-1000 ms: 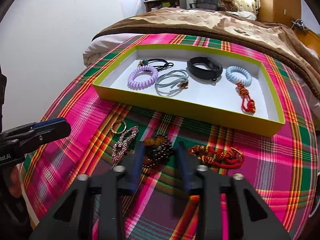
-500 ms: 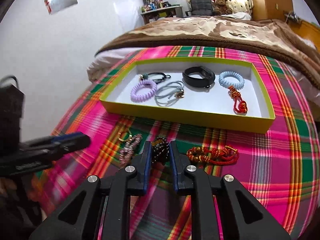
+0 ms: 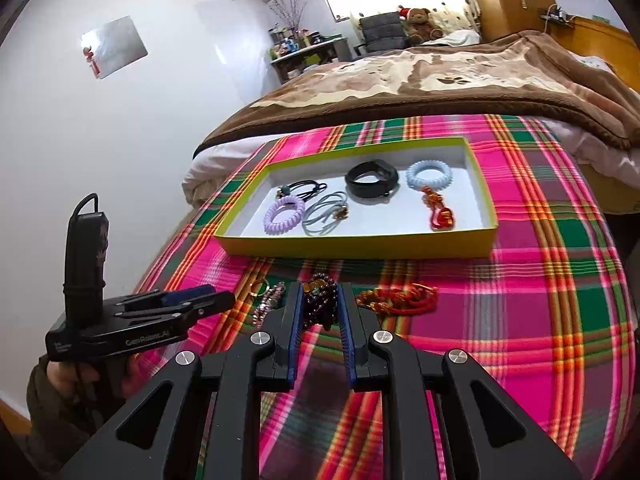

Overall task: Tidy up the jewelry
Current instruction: 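Grasp the gold ring with the left gripper while the right holds the beaded bracelet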

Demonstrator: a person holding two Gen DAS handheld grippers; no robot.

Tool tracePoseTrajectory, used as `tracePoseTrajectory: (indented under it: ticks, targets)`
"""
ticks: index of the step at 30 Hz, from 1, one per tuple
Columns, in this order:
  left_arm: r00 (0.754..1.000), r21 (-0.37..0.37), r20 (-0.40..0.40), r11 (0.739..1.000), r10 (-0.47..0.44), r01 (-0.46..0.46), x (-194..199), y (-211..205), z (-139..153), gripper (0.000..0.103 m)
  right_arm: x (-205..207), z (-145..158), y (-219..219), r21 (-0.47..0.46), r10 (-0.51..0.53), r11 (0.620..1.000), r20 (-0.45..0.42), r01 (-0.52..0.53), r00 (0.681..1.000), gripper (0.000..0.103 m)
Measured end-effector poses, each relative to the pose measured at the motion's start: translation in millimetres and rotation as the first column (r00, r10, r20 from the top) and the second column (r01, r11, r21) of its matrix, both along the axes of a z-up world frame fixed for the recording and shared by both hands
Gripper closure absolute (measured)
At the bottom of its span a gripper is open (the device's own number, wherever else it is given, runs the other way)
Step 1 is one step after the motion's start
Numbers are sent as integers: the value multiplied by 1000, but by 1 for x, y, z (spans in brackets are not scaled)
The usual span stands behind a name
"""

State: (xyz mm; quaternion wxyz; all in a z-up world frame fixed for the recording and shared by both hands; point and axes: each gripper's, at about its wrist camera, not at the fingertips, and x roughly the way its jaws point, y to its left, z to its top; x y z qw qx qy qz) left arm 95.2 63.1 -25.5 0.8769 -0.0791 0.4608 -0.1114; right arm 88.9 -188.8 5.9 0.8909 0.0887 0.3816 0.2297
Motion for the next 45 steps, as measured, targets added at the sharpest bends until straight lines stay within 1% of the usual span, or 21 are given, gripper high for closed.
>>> tracePoseTrajectory:
  ticks: [2,3,5,7,9,12,17,21,23,24,26,30,32,34,35,45]
  targets:
    - [1000,7,0,1000,-22,22,3,-5,0,59,0,0,-3,3,-6,1000,-5,6,1000,85]
    - [999,16,-2,999,-32,32,4,-8,0,57,0,0,-4,2,-10,1000,-5,10,1000,85]
    - [998,52,7,997,-61,61,5,-16,0,54,0,-1,-7,7,-14,1000,-7,14,1000,85]
    - [997,88,18,993,-80,78,7,-23,0,54,0,-2,-8,10,-18,1000,-9,18,1000,85]
    - [997,105,22,992,-79,76,9,-27,0,54,1,-3,-10,13,-18,1000,-13,19,1000,85]
    - [997,112,26,991,-75,71,13,-30,0,54,0,-4,-11,19,-14,1000,-17,15,1000,85]
    - [995,153,41,985,-90,83,16,-36,-1,54,1,-7,-13,24,-18,1000,-23,19,1000,85]
    - [992,211,56,973,-112,98,15,-44,-3,54,2,-7,-13,24,-14,1000,-20,14,1000,85]
    - [992,212,56,973,-109,95,15,-43,-2,57,2,-7,-13,26,-9,1000,-18,10,1000,85]
    - [993,216,57,972,-105,90,15,-43,-2,61,2,-7,-13,27,-9,1000,-18,9,1000,85]
    - [994,226,59,971,-96,80,15,-41,-1,66,2,-8,-13,27,-10,1000,-19,11,1000,85]
    - [994,221,61,972,-91,75,15,-39,-1,69,2,-9,-14,27,-12,1000,-22,12,1000,85]
    - [994,231,67,971,-84,66,14,-39,0,75,2,-9,-14,27,-12,1000,-21,13,1000,85]
    - [994,229,70,971,-82,64,14,-37,0,77,2,-9,-14,28,-12,1000,-21,13,1000,85]
    - [995,227,70,972,-76,58,14,-36,0,81,3,-9,-14,27,-12,1000,-19,13,1000,85]
    - [995,199,76,979,-69,52,12,-30,4,81,4,-8,-16,28,-25,999,-16,26,1000,85]
